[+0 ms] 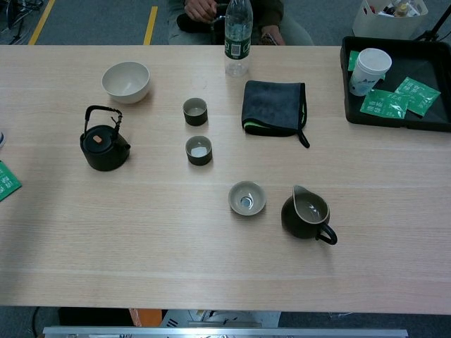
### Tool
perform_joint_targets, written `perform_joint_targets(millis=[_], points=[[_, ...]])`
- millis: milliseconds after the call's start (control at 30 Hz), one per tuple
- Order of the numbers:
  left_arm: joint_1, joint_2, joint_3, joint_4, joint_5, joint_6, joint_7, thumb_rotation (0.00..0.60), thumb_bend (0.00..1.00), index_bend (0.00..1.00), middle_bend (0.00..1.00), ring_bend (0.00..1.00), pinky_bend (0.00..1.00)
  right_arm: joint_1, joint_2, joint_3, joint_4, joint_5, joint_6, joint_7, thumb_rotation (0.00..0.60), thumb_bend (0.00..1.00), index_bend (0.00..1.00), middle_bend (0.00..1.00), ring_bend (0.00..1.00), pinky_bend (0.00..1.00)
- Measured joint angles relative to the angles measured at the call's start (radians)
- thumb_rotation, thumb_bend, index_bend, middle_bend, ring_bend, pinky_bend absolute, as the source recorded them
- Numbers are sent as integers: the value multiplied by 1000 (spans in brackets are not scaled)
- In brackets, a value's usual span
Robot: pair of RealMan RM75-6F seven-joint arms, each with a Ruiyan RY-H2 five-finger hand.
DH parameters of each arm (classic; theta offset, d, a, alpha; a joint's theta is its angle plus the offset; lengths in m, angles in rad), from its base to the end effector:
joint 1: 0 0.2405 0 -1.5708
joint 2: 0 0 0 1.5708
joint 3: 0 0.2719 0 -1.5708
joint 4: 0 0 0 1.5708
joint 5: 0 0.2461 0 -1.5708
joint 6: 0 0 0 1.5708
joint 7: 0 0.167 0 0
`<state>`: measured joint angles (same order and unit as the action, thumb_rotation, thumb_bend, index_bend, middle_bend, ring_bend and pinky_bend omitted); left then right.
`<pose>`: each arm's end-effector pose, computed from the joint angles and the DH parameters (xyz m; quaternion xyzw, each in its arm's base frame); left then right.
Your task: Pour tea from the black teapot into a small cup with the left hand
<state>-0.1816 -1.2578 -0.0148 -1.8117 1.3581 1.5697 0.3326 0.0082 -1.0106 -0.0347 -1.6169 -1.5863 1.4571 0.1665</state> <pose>-0.2756 0.2203 0.0834 -0.5760 -0.3927 -0.3882 0.6027 -0.3601 -0.1596 0.1482 0.6063 -0.4474 0.3618 0.5490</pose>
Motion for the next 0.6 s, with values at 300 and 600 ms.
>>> perform_joint_targets(millis=[300, 600], points=[[49, 31, 19, -37, 33, 28, 20, 572, 352, 134, 174, 78, 97, 15, 1, -20, -16, -63, -4, -10, 600, 0, 170, 158, 38, 29], [77, 37, 24, -62, 42, 27, 44, 572, 352, 134, 175, 78, 97, 9, 18, -25, -44, -107, 52, -38, 600, 0, 170, 158, 38, 28]])
